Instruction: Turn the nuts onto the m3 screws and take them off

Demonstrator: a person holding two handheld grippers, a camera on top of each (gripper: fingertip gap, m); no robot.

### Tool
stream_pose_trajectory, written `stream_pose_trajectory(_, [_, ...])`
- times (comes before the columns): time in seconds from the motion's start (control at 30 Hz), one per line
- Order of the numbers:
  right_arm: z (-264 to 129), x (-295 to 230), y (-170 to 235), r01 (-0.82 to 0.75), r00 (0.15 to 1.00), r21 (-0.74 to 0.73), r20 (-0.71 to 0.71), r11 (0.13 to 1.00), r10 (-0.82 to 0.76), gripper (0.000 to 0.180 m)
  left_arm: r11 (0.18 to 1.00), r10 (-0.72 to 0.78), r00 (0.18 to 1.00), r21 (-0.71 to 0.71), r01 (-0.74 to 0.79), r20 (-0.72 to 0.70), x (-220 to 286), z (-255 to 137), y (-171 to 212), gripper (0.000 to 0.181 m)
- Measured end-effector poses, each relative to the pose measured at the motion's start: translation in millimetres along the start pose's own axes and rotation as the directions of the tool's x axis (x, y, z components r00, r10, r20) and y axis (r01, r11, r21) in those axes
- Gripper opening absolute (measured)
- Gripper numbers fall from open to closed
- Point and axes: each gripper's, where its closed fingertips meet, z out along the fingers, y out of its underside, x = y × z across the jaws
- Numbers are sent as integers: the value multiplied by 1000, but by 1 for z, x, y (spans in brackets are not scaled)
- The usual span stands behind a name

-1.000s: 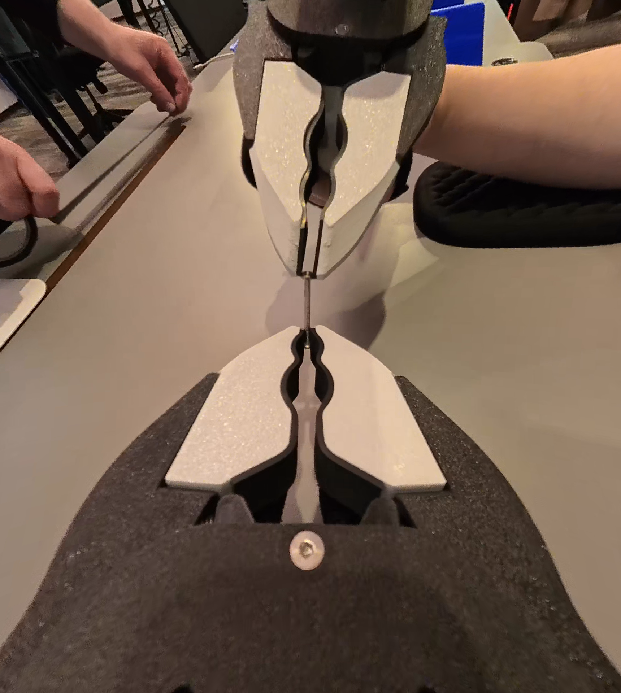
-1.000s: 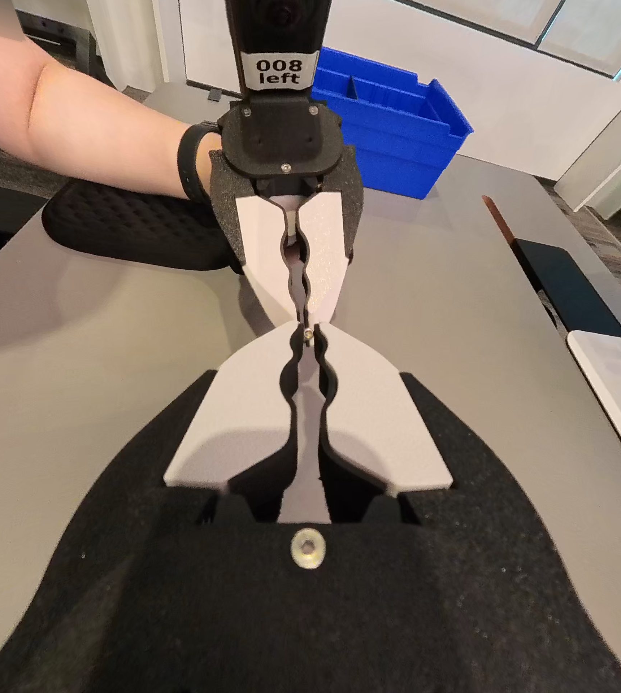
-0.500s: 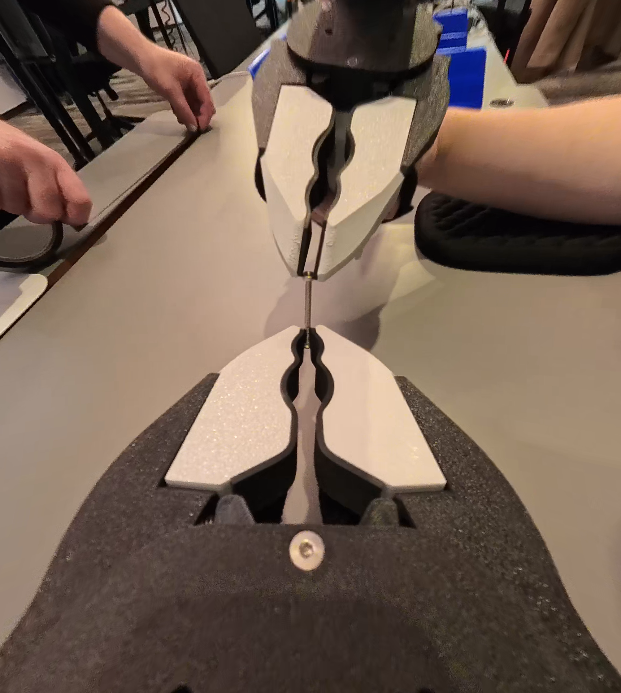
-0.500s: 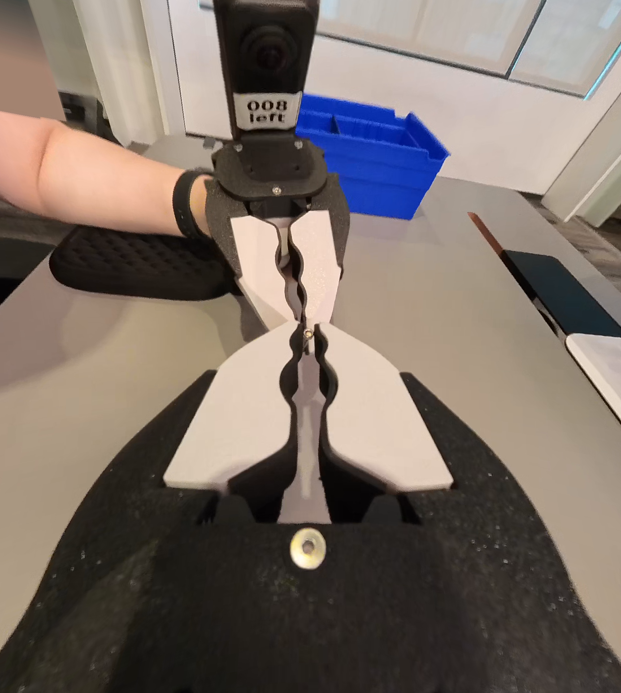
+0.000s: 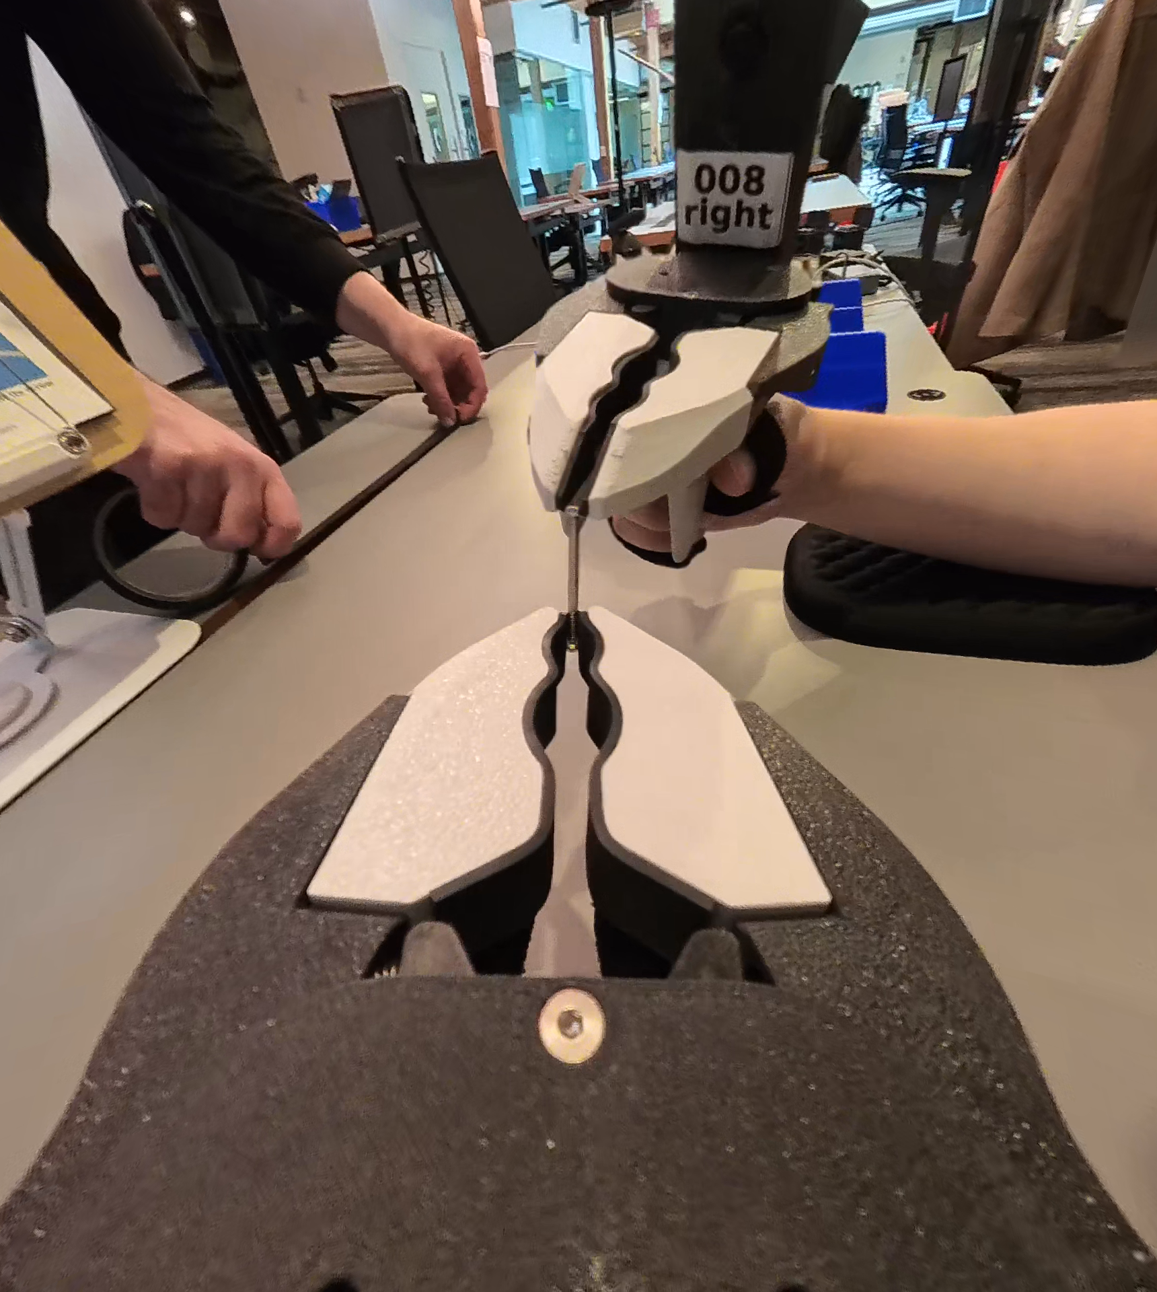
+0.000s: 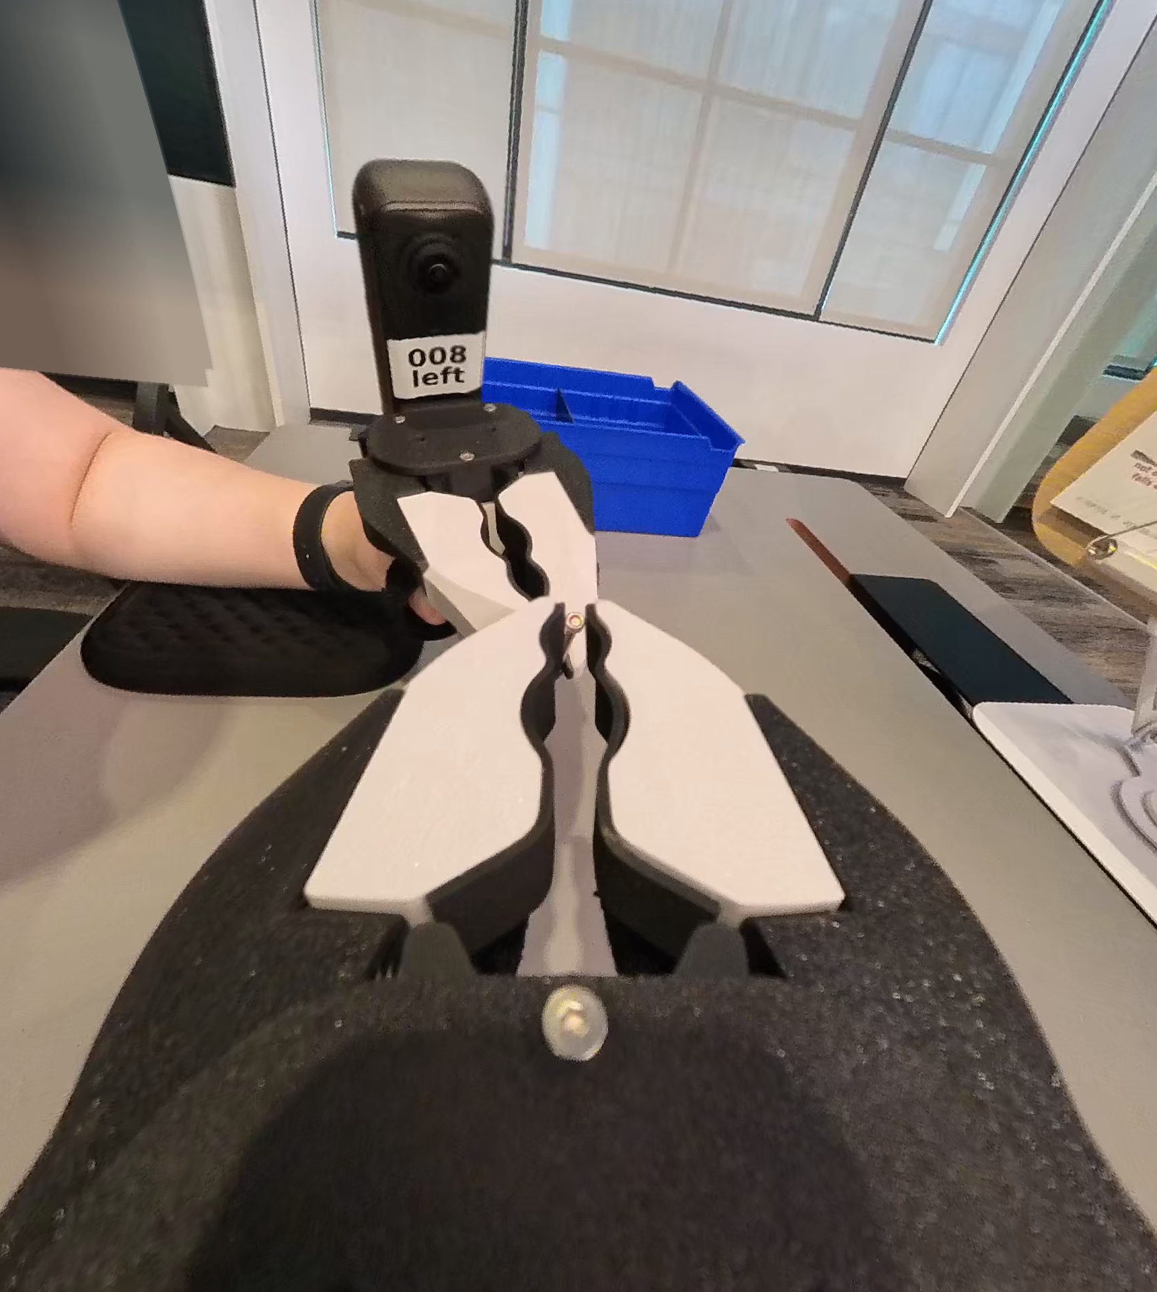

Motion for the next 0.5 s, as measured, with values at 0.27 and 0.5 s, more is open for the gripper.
stream_pose_trajectory(0.27, [6, 10, -4, -26, 995, 36, -97, 999, 29, 5, 1000, -1, 997, 6, 0, 84, -11, -2, -2, 2])
stream_pose_trajectory(0.5, [8, 12, -5, -27, 992, 44, -121, 999, 32, 5, 1000, 2, 995, 9, -3, 104, -14, -3, -3, 2])
